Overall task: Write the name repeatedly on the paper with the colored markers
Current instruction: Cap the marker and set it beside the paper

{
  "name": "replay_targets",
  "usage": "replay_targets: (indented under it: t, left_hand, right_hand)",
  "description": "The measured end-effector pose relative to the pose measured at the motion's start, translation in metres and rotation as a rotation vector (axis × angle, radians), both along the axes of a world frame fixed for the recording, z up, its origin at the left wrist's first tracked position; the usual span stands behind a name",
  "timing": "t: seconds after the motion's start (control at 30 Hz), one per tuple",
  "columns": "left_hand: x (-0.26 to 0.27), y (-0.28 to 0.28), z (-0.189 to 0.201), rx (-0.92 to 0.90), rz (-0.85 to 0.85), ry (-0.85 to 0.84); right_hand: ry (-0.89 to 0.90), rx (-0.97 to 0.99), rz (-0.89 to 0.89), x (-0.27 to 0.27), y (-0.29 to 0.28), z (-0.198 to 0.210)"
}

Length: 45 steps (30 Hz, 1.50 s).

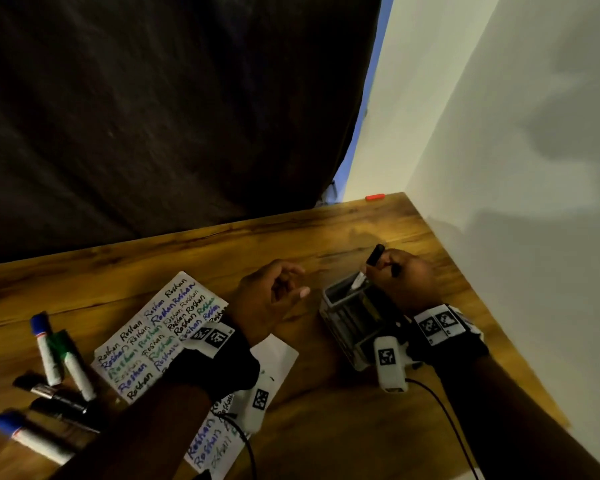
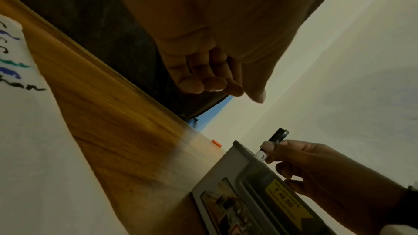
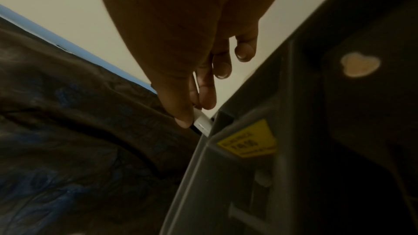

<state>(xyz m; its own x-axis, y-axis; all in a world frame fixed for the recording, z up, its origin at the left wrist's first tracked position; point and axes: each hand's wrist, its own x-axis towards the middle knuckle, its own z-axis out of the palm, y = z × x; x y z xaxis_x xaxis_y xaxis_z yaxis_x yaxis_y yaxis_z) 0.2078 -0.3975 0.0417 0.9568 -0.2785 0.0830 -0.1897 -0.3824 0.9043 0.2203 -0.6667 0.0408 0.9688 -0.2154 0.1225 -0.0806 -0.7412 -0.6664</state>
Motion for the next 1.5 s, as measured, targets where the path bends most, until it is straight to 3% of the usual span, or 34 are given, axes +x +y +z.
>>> replay_targets:
  t: [0.27, 0.43, 0.67, 0.83, 1.03, 1.17, 1.37, 1.5]
  left_hand:
    - [-0.001, -0.003, -0.005, 0.009, 0.005, 0.021]
    - [-0.004, 0.000, -0.006, 0.003, 0.007, 0.022]
    - [-0.009, 0.010, -0.006, -0.016, 0.007, 0.014]
    - [-0.022, 0.031, -0.002, 0.026, 0.016, 0.023]
    - [-0.045, 0.088, -0.004, 0.141, 0.127, 0.007]
    - [-0.064, 0.134, -0.008, 0.205, 0.253, -0.017]
    - [-0.098, 0.226, -0.013, 0.206, 0.453, 0.039]
    - [-0.123, 0.280, -0.021, 0.191, 0.593, 0.048]
  right_hand:
    - [0.078, -0.113, 0.076, 0.003, 0.004, 0.004]
    - [0.152, -0.052, 0.027, 0.002, 0.006, 0.010]
    - [0.049, -0.026, 0.004, -0.004, 0.003, 0.024]
    - [-0.120, -0.097, 0.041, -0.013, 0.021, 0.043]
    - [-0.215, -0.072, 0.271, -0.028, 0.099, 0.056]
    - [-0.048, -0.199, 0.486, -0.038, 0.158, 0.048]
    - [0.094, -0.097, 0.840, -0.060, 0.250, 0.018]
    - [0.161, -0.152, 1.009, -0.076, 0.309, -0.001]
